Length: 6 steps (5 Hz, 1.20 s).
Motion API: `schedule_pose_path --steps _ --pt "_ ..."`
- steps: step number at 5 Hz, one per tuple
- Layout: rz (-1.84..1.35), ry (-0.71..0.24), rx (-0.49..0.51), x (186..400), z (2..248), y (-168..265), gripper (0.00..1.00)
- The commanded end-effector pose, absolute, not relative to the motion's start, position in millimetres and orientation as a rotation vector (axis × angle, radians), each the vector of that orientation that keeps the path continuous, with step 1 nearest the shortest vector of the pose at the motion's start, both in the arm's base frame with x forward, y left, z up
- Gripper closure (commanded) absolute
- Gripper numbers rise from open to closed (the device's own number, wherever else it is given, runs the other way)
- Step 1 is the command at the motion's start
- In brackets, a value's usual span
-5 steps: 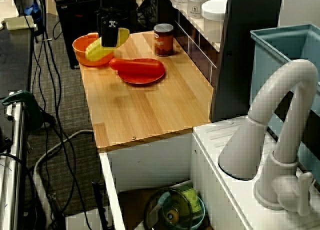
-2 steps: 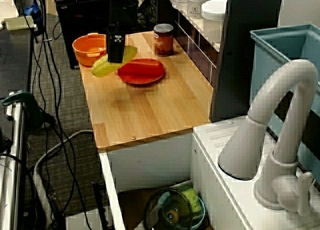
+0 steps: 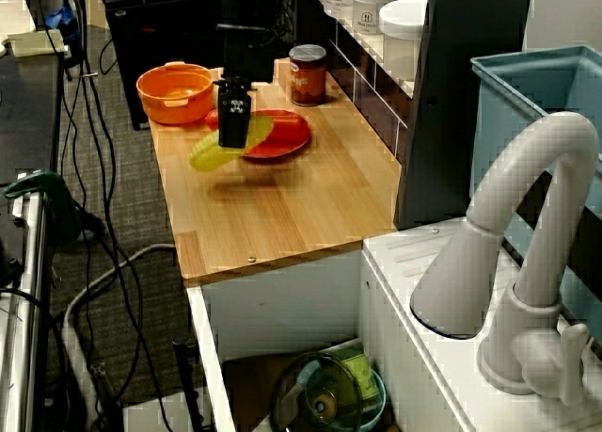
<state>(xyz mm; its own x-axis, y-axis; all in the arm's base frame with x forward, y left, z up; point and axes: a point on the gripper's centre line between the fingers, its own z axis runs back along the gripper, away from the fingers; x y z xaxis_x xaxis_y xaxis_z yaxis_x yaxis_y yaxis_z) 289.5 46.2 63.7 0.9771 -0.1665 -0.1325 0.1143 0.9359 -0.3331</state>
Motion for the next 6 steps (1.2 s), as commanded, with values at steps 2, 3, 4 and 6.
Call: schedule_pose_path --steps 2,3,4,6 --pt "-0.096 0.141 -0.270 309 54 36 1.00" --pt "-0.093 0.137 -0.249 308 52 35 1.00" --pt "-0.078 0.143 -0.241 310 52 38 0.00" --pt "-0.034 0.175 -0.254 316 57 48 0.00"
